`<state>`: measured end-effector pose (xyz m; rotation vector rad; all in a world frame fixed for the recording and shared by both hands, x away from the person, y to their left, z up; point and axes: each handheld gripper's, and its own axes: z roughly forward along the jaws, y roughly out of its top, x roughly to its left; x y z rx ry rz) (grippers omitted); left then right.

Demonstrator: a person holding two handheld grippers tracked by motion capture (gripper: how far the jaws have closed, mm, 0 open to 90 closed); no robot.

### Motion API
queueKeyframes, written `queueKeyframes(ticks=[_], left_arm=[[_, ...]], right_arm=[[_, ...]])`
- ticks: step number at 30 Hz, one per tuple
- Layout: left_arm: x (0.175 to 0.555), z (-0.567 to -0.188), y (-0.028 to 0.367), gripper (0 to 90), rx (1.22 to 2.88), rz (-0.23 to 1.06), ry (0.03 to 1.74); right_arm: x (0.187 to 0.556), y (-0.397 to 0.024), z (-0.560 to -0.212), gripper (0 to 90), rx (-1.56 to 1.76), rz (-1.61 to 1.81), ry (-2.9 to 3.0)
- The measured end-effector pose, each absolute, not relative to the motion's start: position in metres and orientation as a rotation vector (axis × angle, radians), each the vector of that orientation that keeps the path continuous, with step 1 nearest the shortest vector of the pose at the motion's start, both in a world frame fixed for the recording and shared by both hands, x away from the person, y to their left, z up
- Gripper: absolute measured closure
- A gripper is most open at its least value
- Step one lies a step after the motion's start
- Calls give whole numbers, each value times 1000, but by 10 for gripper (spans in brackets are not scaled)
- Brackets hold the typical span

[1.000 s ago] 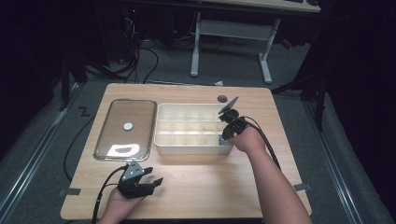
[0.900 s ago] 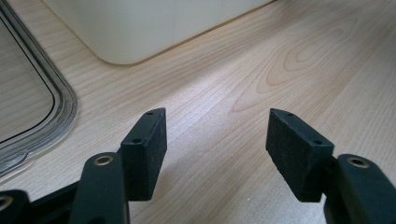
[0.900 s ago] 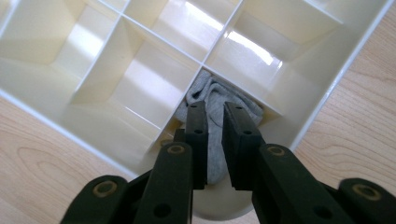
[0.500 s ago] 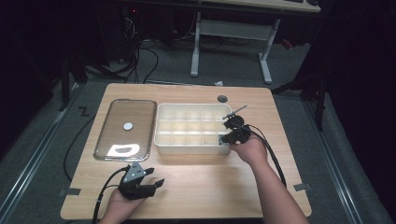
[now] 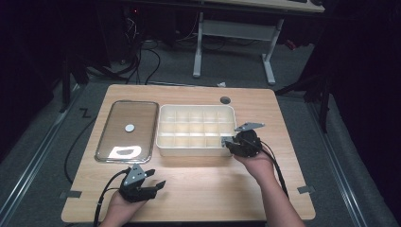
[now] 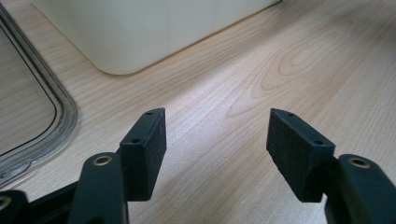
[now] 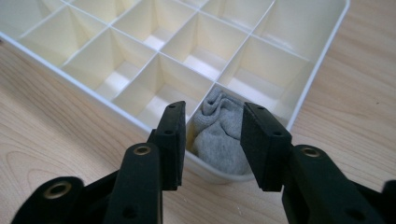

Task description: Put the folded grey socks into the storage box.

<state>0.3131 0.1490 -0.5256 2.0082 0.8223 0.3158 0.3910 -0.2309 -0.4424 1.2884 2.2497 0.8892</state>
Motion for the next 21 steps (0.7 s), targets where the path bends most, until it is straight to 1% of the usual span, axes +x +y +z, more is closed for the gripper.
queueKeyframes(ticks=[1, 5, 10, 17, 21], left_arm=[[313, -526, 149, 385, 2010, 312, 825], [313, -526, 149, 383, 2011, 321, 824], [312, -527, 153, 374, 1998, 362, 820], [305, -526, 165, 371, 1908, 387, 846], [305, -526, 169, 369, 1923, 394, 844]], right_arm=[[386, -232, -443, 576, 1278, 901, 2243], [367, -235, -449, 544, 1228, 938, 2183], [343, -235, -471, 496, 1206, 956, 2136], [308, -234, -498, 457, 1211, 1024, 2066], [295, -235, -507, 435, 1213, 1063, 2031]])
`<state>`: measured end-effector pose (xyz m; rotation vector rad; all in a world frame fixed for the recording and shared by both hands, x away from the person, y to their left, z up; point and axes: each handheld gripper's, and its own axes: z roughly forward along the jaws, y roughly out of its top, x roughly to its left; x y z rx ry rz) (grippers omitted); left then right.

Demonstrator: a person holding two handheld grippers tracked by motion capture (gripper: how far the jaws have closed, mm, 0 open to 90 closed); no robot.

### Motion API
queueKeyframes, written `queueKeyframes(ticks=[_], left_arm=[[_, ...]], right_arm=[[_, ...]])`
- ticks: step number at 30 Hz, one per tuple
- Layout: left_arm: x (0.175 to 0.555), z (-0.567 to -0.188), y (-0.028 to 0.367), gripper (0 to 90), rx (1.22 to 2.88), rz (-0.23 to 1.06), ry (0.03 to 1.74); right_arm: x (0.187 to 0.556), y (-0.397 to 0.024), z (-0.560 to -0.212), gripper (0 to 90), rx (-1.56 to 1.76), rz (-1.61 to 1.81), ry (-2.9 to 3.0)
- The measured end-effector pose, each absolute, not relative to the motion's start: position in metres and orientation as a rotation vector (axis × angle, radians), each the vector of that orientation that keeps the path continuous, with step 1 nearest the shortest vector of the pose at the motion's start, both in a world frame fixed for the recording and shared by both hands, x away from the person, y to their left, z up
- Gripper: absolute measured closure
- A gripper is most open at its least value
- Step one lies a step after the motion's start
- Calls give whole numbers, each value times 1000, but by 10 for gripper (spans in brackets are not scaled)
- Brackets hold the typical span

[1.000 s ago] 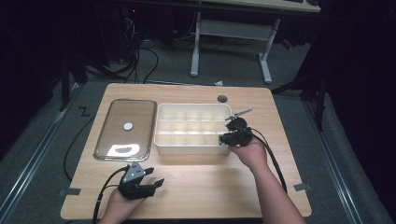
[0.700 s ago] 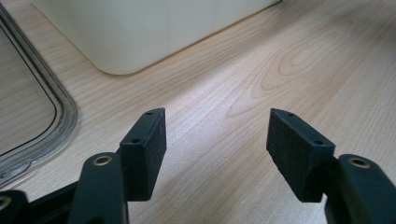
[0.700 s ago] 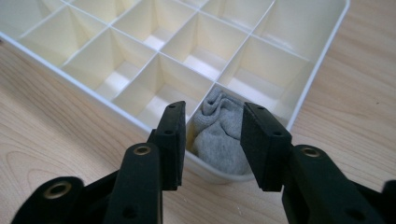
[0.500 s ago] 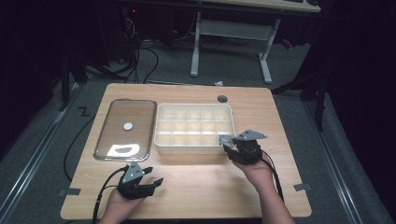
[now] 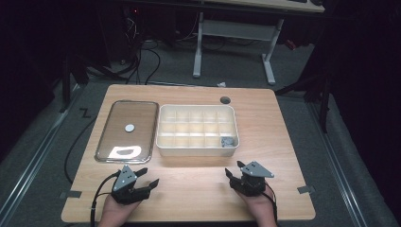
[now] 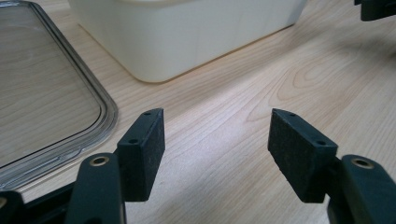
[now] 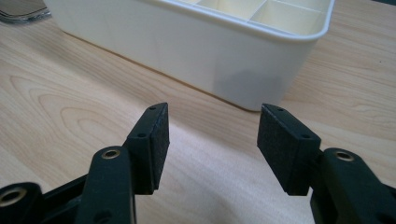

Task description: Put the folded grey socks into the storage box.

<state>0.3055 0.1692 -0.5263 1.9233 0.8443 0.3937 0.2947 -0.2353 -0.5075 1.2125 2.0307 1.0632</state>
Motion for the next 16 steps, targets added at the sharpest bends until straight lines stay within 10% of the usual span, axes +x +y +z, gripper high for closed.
queueKeyframes(ticks=[16], left_arm=[[306, -523, 173, 361, 1906, 372, 854]], right_arm=[[288, -233, -523, 429, 1235, 1079, 2081]])
